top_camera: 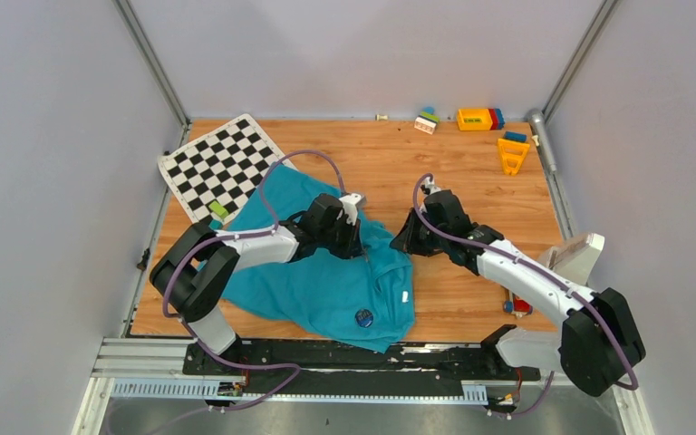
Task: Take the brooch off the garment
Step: Remove the brooch from the clothes.
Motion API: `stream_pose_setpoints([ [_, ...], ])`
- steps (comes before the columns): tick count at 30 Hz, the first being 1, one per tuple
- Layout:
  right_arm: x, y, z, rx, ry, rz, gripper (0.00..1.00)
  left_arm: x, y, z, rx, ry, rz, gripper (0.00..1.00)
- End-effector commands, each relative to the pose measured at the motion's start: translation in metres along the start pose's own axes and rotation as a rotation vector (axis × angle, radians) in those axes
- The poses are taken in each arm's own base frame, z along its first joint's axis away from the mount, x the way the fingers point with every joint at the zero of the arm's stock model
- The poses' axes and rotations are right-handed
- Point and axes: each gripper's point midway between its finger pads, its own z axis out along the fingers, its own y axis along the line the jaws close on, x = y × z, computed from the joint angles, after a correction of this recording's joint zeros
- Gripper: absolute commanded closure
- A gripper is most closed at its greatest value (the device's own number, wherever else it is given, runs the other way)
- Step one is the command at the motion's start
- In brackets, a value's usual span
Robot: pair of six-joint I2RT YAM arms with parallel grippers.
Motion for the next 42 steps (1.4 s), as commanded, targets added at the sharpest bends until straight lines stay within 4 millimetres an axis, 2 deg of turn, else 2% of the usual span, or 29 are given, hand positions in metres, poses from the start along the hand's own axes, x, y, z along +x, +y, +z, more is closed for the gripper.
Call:
stream_pose_setpoints([
  [1, -0.022, -0.006, 0.002, 0.049, -0.102, -0.014, 1.0, -0.018, -0.002, 0.003, -0.001, -0.034, 0.022, 1.0],
  [12, -0.014, -0.066, 0.024, 0.256, -0.089, 0.001, 1.0, -0.017, 0.001, 0.006, -0.01, -0.026, 0.024, 1.0],
  [19, -0.016, -0.093, 0.024, 0.368, -0.108, 0.04, 1.0, -0.018, 0.003, 0.006, -0.021, -0.029, 0.028, 1.0],
  [25, -0.018, -0.089, 0.022, 0.351, -0.115, 0.029, 1.0, -0.022, 0.002, 0.001, -0.024, -0.04, 0.035, 1.0],
  [30, -0.018, -0.081, 0.022, 0.297, -0.116, 0.009, 1.0, -0.029, 0.002, -0.01, -0.029, -0.087, 0.034, 0.78],
  [31, -0.018, -0.078, 0.022, 0.277, -0.113, -0.001, 1.0, -0.028, 0.001, -0.012, -0.025, -0.092, 0.028, 0.71],
  [35, -0.014, -0.058, 0.022, 0.161, -0.088, -0.042, 1.0, -0.031, 0.0, -0.014, 0.014, -0.11, -0.003, 0.54],
  [39, -0.015, -0.042, 0.016, 0.071, -0.1, -0.079, 1.0, -0.029, -0.002, -0.008, 0.063, -0.096, -0.034, 0.48],
  [42, -0.018, -0.032, 0.007, 0.026, -0.126, -0.096, 1.0, -0.022, -0.003, 0.0, 0.099, -0.058, -0.058, 0.51],
])
